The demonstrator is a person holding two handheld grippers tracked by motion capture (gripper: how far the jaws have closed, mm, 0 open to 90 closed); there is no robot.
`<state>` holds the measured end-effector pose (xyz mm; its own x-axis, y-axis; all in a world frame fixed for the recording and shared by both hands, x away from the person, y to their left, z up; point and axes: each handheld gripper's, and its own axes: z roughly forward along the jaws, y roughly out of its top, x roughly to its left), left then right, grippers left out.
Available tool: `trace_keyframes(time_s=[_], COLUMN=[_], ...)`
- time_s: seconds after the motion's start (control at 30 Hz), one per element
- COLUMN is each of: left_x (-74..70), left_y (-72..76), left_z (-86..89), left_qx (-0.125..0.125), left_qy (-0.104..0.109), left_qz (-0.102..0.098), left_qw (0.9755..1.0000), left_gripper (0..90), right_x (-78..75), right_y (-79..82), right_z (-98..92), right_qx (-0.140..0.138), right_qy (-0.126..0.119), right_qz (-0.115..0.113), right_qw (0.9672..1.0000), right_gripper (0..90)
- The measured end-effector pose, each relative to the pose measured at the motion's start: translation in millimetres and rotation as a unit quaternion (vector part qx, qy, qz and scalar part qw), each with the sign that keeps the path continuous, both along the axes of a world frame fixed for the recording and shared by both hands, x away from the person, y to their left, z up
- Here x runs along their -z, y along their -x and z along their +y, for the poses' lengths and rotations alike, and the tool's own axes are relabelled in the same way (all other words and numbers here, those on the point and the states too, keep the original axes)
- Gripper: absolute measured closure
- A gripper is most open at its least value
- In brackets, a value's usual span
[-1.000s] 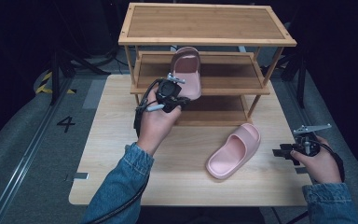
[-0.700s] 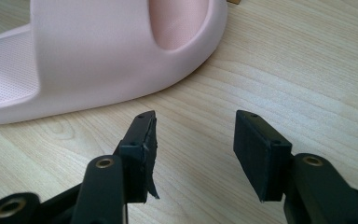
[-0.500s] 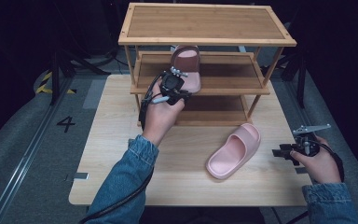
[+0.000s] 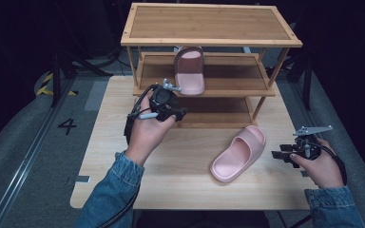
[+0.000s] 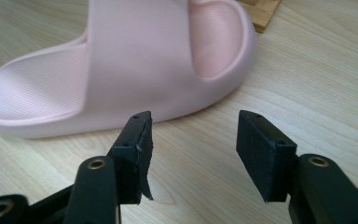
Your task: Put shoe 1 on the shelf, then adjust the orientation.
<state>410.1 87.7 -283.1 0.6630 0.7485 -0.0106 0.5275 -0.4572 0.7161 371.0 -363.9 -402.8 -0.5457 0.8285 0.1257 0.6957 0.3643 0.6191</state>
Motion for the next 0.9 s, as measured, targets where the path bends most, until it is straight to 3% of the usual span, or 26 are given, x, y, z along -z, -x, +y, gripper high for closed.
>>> trace_keyframes(time_s=[0.2, 0.37, 0.43, 0.47, 0.5, 0.63, 0.7, 0.83, 0.9], left_x=[8.4, 30.8, 45.0, 45.0, 55.7, 66.9, 72.7, 77.8, 82.3], left_y=[16.8, 23.3, 25.3, 25.3, 26.2, 27.1, 28.3, 29.8, 29.7], left_z=[21.9, 44.9, 55.8, 55.8, 63.4, 71.7, 75.9, 80.4, 83.4], left_qx=[-0.006, -0.025, -0.035, -0.035, -0.043, -0.055, -0.066, -0.068, -0.069], left_qy=[-0.009, -0.017, -0.018, -0.018, -0.016, -0.015, -0.022, -0.027, -0.029], left_qz=[0.003, 0.019, 0.025, 0.025, 0.031, 0.030, 0.030, 0.037, 0.044], left_qw=[0.9999, 0.9994, 0.9989, 0.9989, 0.9985, 0.9980, 0.9972, 0.9966, 0.9962], left_gripper=[46.7, 42.1, 41.3, 40.9, 40.5, 39.0, 39.1, 39.1, 38.8], right_x=[-6.0, -9.3, -8.9, -8.6, -7.9, -5.5, -4.2, -6.7, -7.6], right_y=[4.9, 10.0, 11.0, 11.9, 12.5, 14.0, 15.1, 18.5, 18.8], right_z=[15.4, 36.8, 41.5, 44.2, 46.5, 50.4, 53.5, 66.0, 73.4], right_qx=[-0.014, -0.034, -0.033, -0.028, -0.026, -0.021, -0.035, -0.068, -0.080], right_qy=[0.010, 0.016, 0.015, 0.013, 0.014, 0.018, 0.031, 0.016, 0.025], right_qz=[-0.002, 0.008, 0.009, 0.013, 0.014, 0.023, 0.017, 0.030, 0.026], right_qw=[0.9999, 0.9993, 0.9993, 0.9994, 0.9995, 0.9994, 0.9987, 0.9971, 0.9961], right_gripper=[48.7, 47.8, 45.9, 45.1, 44.6, 45.1, 49.1, 57.7, 63.0])
